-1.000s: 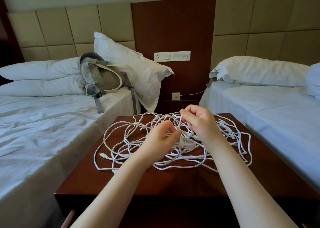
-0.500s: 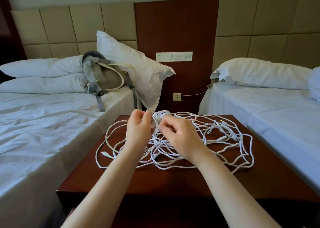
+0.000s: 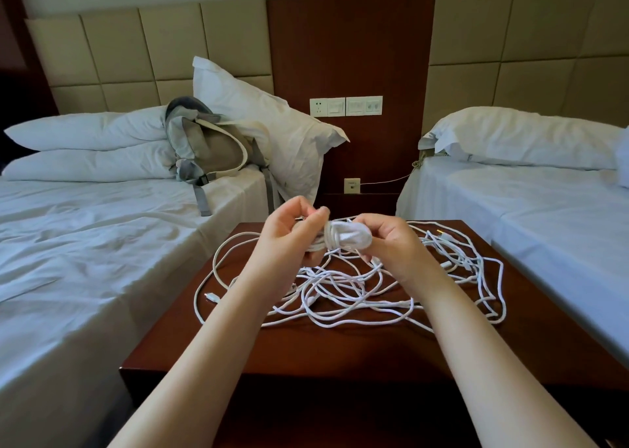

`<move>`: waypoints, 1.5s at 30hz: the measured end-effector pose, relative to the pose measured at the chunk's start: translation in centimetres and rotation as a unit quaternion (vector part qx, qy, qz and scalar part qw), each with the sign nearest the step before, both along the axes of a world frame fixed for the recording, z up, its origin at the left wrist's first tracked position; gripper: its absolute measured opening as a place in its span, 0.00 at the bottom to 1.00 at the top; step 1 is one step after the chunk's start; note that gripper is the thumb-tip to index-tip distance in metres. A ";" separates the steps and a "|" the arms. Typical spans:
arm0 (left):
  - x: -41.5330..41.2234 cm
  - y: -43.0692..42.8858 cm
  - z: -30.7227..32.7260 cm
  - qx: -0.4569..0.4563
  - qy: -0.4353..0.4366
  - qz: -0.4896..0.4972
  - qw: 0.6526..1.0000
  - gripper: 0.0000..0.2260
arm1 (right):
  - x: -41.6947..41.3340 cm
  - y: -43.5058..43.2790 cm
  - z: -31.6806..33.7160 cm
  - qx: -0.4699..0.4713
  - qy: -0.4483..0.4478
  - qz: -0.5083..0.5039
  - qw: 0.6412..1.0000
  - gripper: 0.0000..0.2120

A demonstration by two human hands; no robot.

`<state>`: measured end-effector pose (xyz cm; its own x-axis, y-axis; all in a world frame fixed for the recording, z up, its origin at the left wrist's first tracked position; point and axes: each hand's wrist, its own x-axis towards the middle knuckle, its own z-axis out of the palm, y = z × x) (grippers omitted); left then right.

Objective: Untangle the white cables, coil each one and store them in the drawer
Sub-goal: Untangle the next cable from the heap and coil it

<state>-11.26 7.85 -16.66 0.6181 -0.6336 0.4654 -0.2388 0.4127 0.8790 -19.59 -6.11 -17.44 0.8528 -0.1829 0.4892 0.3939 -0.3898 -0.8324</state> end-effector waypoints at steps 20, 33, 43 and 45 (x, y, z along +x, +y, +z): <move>0.4 -2.1 -3.9 0.214 -0.300 0.269 0.890 0.13 | 0.6 -0.5 -0.9 -0.266 0.126 -0.195 0.936 0.07; 1.0 -2.0 -5.8 0.278 -0.333 0.170 0.885 0.09 | 1.3 -0.9 -1.8 -0.287 0.191 -0.210 0.915 0.05; 0.6 -2.0 -5.8 0.238 -0.406 0.182 0.863 0.11 | 0.5 -1.5 -0.7 -0.314 0.219 -0.202 0.901 0.06; 0.6 -2.0 -5.7 0.240 -0.411 0.182 0.860 0.11 | 0.3 -1.6 -0.6 -0.313 0.215 -0.195 0.904 0.05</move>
